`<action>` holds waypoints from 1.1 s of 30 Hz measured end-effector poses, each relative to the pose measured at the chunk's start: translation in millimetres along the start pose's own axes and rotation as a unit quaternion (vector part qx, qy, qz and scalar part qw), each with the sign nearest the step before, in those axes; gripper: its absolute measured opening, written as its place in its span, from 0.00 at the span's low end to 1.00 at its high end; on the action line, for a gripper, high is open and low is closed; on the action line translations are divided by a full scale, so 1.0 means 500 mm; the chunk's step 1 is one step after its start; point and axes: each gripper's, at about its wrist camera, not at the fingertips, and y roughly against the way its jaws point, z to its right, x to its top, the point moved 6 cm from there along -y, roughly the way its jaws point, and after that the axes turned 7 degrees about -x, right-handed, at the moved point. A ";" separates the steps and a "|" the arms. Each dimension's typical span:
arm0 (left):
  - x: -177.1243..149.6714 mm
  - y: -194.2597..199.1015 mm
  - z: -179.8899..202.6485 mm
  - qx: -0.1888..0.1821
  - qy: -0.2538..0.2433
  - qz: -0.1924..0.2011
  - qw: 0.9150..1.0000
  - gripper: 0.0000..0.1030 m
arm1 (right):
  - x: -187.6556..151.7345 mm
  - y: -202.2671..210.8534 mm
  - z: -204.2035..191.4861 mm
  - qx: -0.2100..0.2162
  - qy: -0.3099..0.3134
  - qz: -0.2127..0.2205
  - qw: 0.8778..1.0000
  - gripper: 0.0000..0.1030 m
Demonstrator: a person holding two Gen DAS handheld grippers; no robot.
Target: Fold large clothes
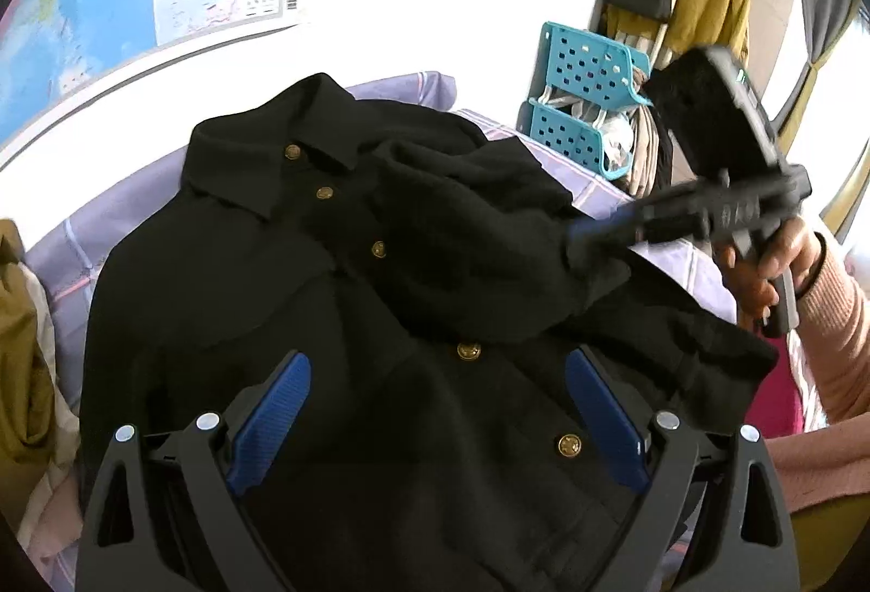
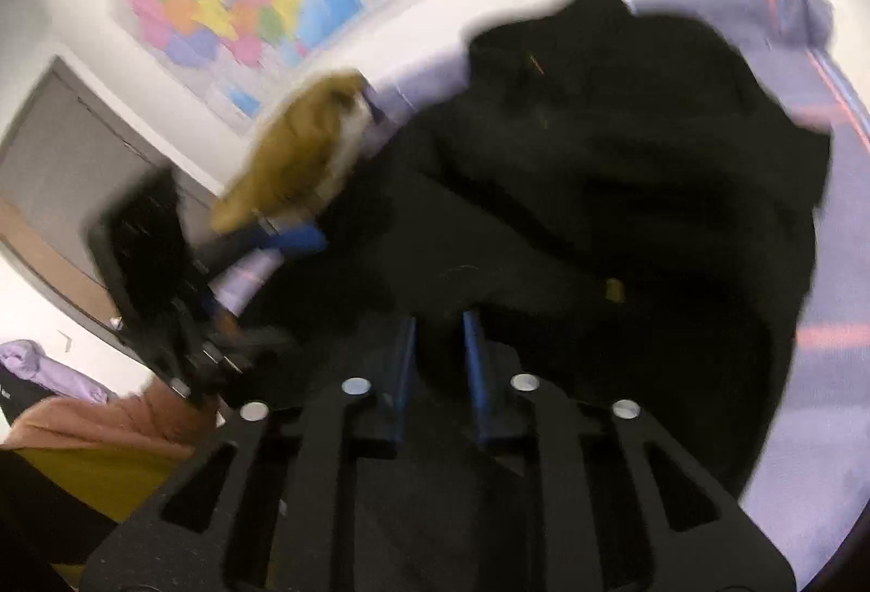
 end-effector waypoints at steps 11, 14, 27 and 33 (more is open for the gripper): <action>0.006 0.017 -0.026 0.018 0.012 0.028 0.999 0.93 | 0.183 -0.147 -0.212 0.035 0.099 -0.030 0.994 0.61; 0.006 -0.014 -0.070 0.040 0.054 0.008 0.998 0.93 | 0.194 -0.116 -0.184 0.030 0.091 -0.002 0.995 0.61; -0.020 -0.006 -0.106 0.050 0.081 -0.015 0.995 0.84 | -0.045 0.063 0.272 -0.179 -0.098 0.010 0.979 0.70; -0.058 -0.028 -0.005 0.054 -0.052 -0.049 0.996 0.92 | -0.107 0.051 0.252 -0.154 -0.058 0.012 0.986 0.34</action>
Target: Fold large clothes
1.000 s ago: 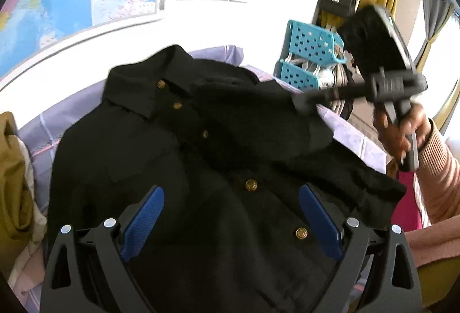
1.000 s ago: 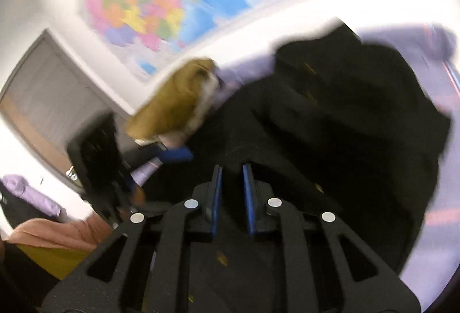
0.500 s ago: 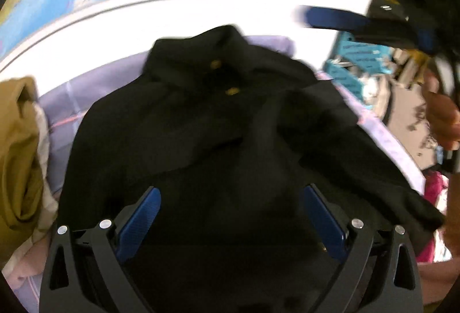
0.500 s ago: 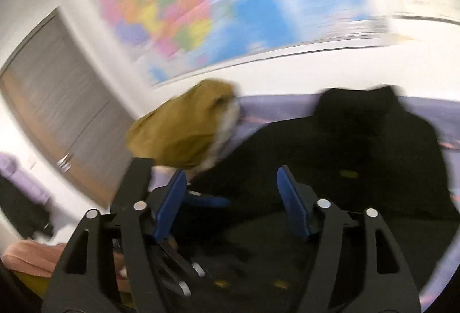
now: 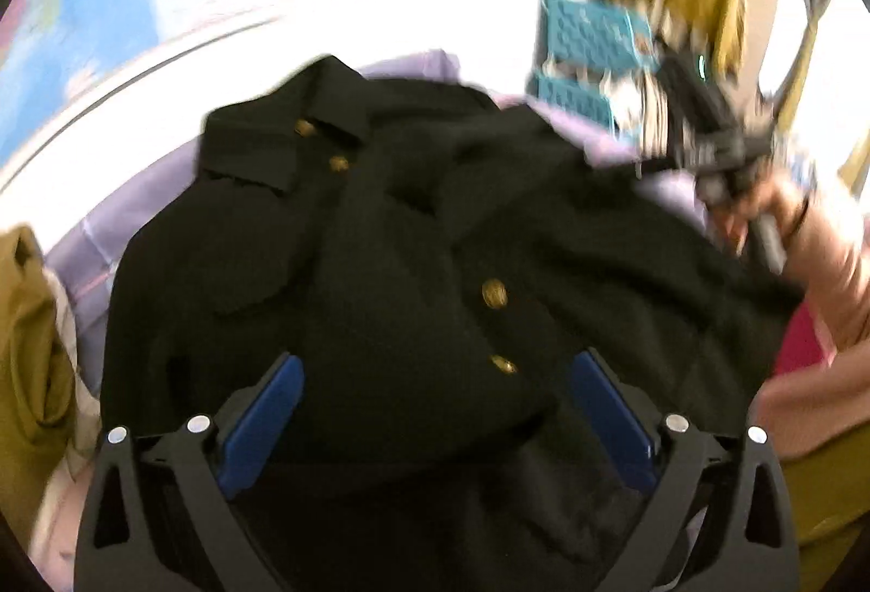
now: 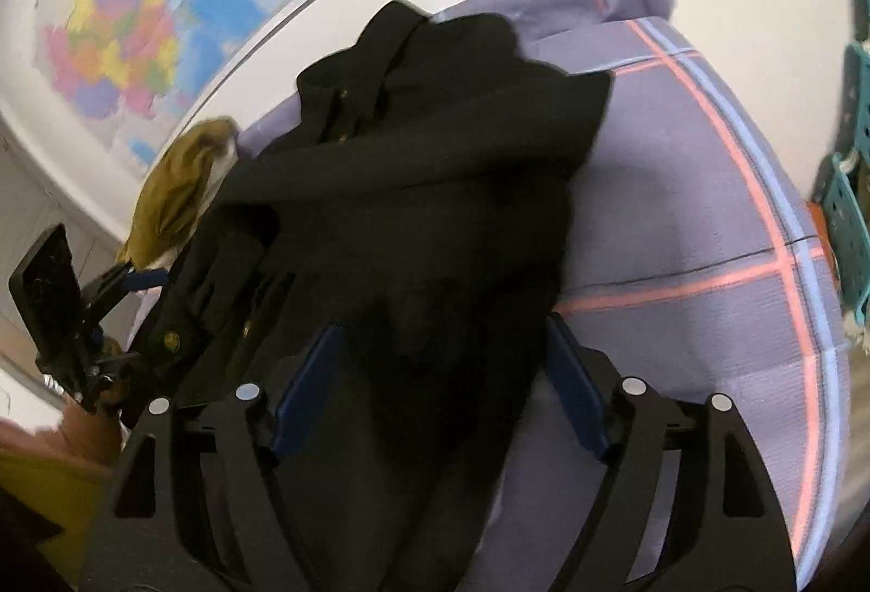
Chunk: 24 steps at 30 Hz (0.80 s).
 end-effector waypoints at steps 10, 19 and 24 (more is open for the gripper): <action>0.054 0.048 -0.158 -0.087 0.210 0.027 0.974 0.16 | 0.074 0.160 0.022 -0.054 0.032 0.047 0.997 0.06; -0.018 -0.027 -0.230 -0.041 0.259 -0.039 0.964 0.29 | 0.070 0.104 0.049 -0.124 0.045 0.035 0.991 0.48; -0.010 -0.019 -0.245 -0.034 0.259 -0.027 0.965 0.26 | 0.115 0.082 0.035 -0.159 0.094 0.055 0.981 0.47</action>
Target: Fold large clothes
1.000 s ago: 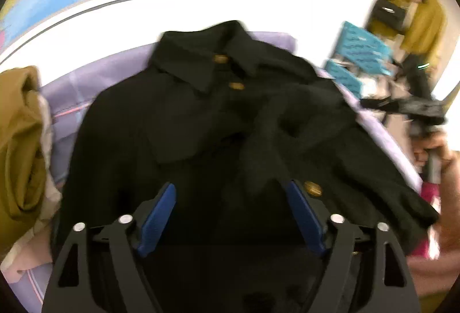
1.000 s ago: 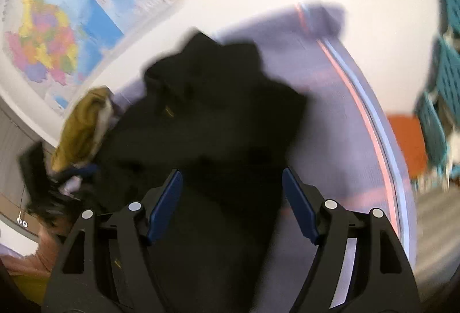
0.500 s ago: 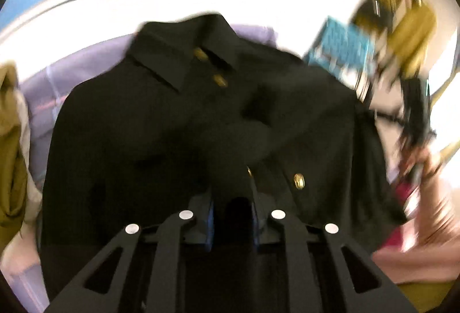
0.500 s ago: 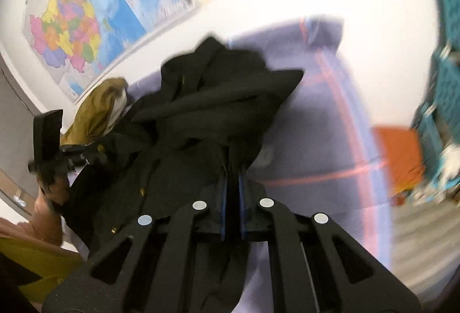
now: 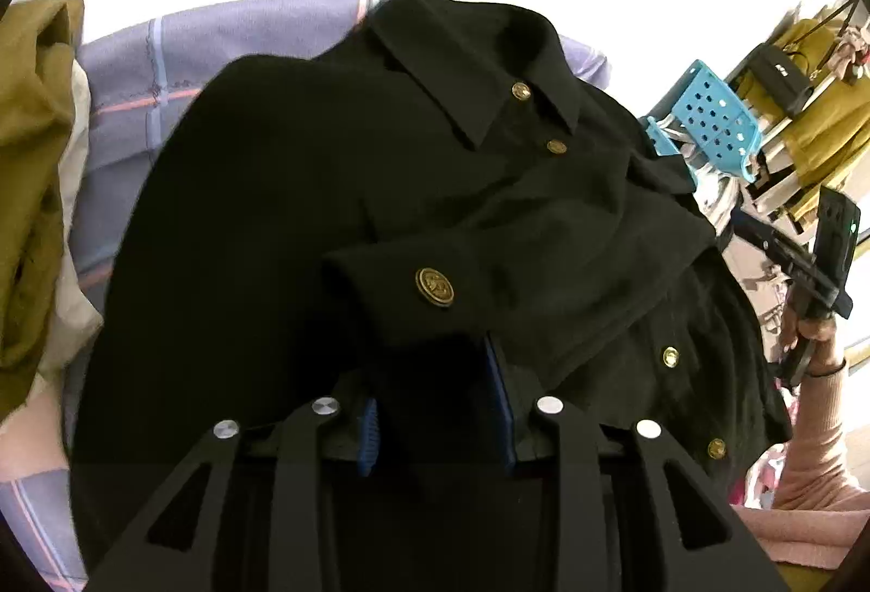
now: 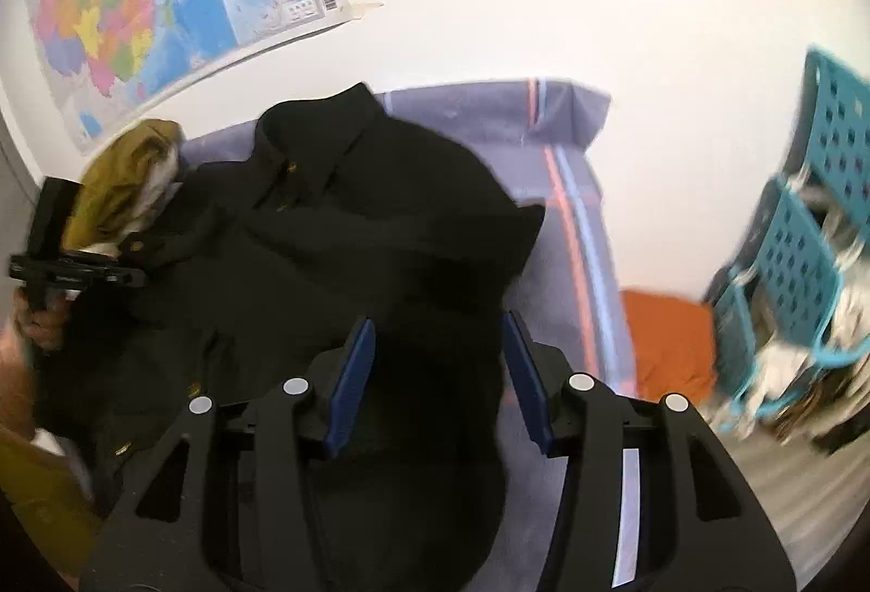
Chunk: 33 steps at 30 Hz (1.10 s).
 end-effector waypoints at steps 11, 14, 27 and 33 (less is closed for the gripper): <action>-0.001 0.001 -0.021 0.006 0.025 0.006 1.000 0.11 | 0.142 -0.056 0.050 0.078 -0.031 0.037 0.996 0.07; -0.001 0.003 -0.029 0.009 0.033 0.009 0.999 0.11 | 0.149 -0.110 0.055 0.088 -0.048 -0.021 0.995 0.08; -0.002 0.056 -0.016 0.007 0.010 0.042 0.999 0.32 | 0.132 -0.107 0.031 0.029 0.048 -0.032 0.998 0.40; 0.010 0.015 0.001 0.014 0.003 0.025 1.000 0.46 | 0.160 -0.171 0.010 0.042 0.021 -0.040 0.998 0.04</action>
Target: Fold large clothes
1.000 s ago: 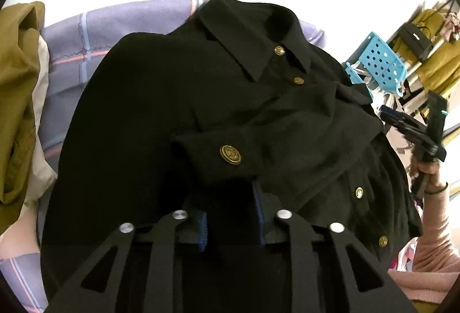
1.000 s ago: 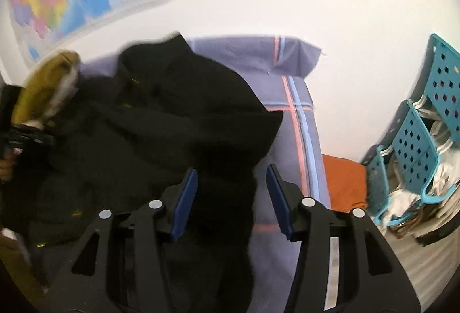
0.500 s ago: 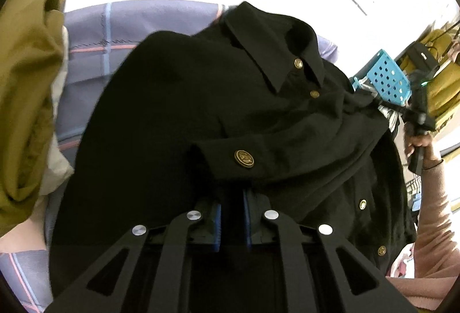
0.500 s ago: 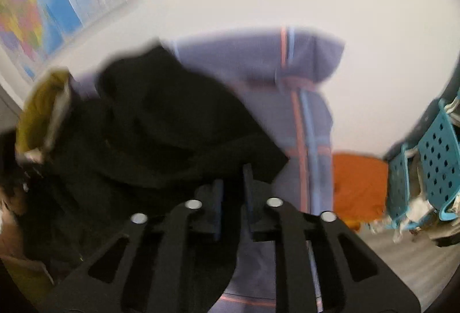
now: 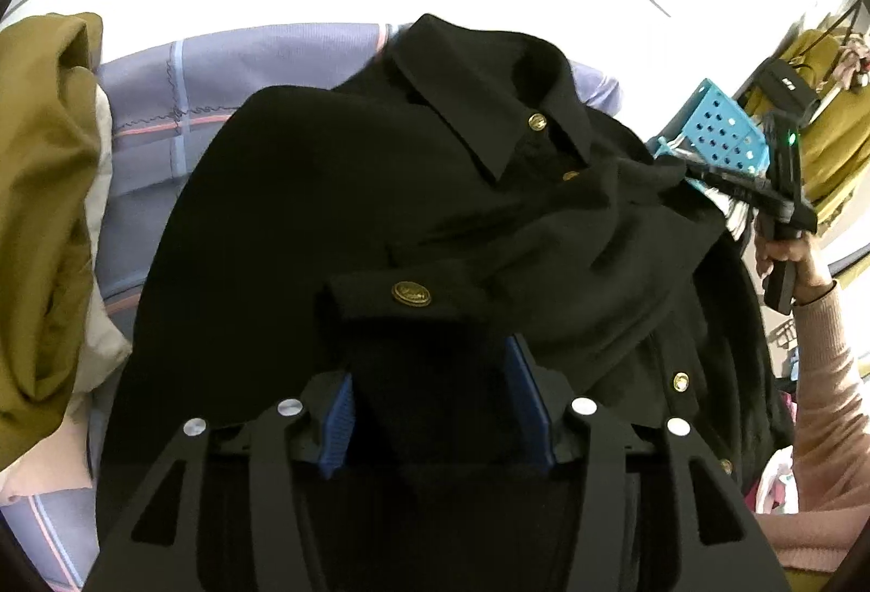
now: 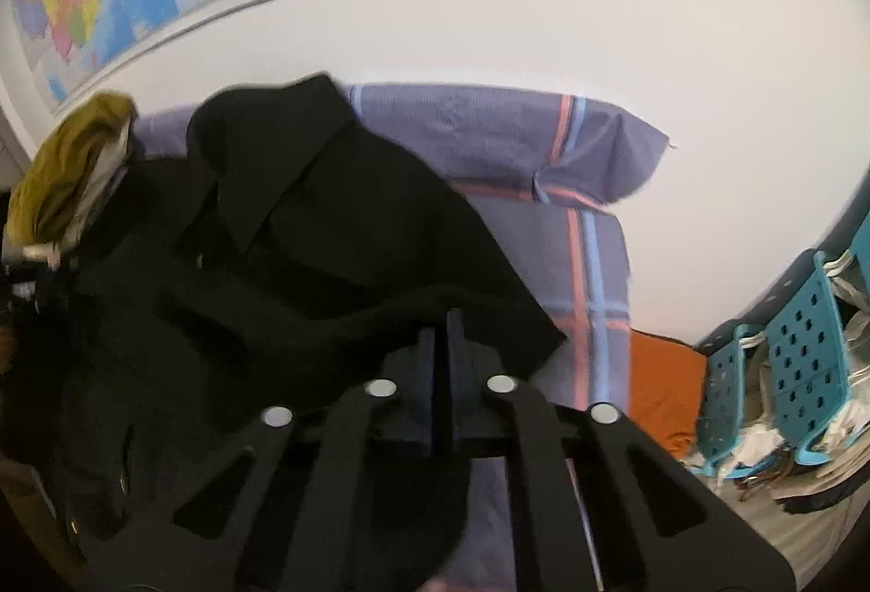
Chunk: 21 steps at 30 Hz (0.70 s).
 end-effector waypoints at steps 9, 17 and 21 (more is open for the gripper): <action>0.006 0.013 -0.030 0.040 0.017 0.017 0.999 0.39 | -0.039 0.065 0.033 -0.008 -0.068 0.032 0.997 0.75; 0.001 0.004 -0.029 0.045 0.009 0.014 0.999 0.47 | -0.335 0.215 0.022 0.122 -0.114 0.004 0.986 0.62; 0.001 -0.004 -0.022 0.045 0.003 0.011 0.999 0.50 | -0.430 0.225 -0.026 0.149 -0.139 -0.007 0.979 0.70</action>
